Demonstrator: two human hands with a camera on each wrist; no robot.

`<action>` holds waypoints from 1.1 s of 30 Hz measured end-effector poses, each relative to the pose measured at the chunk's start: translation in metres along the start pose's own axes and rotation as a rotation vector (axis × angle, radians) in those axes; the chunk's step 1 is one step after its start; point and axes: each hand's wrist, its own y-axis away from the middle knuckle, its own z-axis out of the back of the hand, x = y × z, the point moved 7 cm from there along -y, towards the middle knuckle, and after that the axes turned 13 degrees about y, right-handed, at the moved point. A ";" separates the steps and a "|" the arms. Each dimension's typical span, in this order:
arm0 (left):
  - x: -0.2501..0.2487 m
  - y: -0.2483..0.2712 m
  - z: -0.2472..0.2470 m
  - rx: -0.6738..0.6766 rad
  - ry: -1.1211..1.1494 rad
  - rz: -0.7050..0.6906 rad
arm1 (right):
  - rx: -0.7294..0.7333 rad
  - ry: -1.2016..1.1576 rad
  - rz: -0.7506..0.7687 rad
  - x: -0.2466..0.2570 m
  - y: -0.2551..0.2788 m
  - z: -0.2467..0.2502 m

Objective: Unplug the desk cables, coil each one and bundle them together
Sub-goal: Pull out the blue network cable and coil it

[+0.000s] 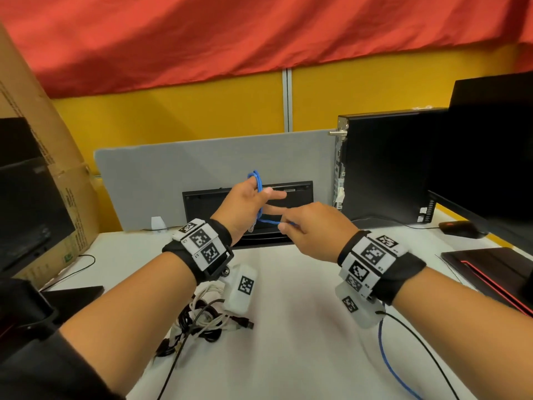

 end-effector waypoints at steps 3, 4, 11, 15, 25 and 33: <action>0.004 -0.003 -0.006 0.013 -0.250 0.022 | 0.007 0.117 0.071 -0.002 -0.004 0.009; 0.006 -0.002 -0.009 0.032 -0.324 0.040 | 0.023 0.150 0.078 -0.006 -0.007 0.010; 0.016 -0.001 -0.019 0.093 -0.750 0.102 | 0.123 0.327 0.153 -0.018 -0.012 -0.001; 0.022 0.003 -0.013 0.092 -0.658 0.207 | 0.110 0.435 0.105 -0.032 -0.006 0.005; 0.023 0.007 -0.002 0.061 -0.687 0.239 | 0.206 0.355 -0.315 -0.056 -0.016 0.016; 0.032 0.022 0.009 0.054 -0.193 0.426 | -0.023 -0.073 -0.289 -0.067 -0.020 0.029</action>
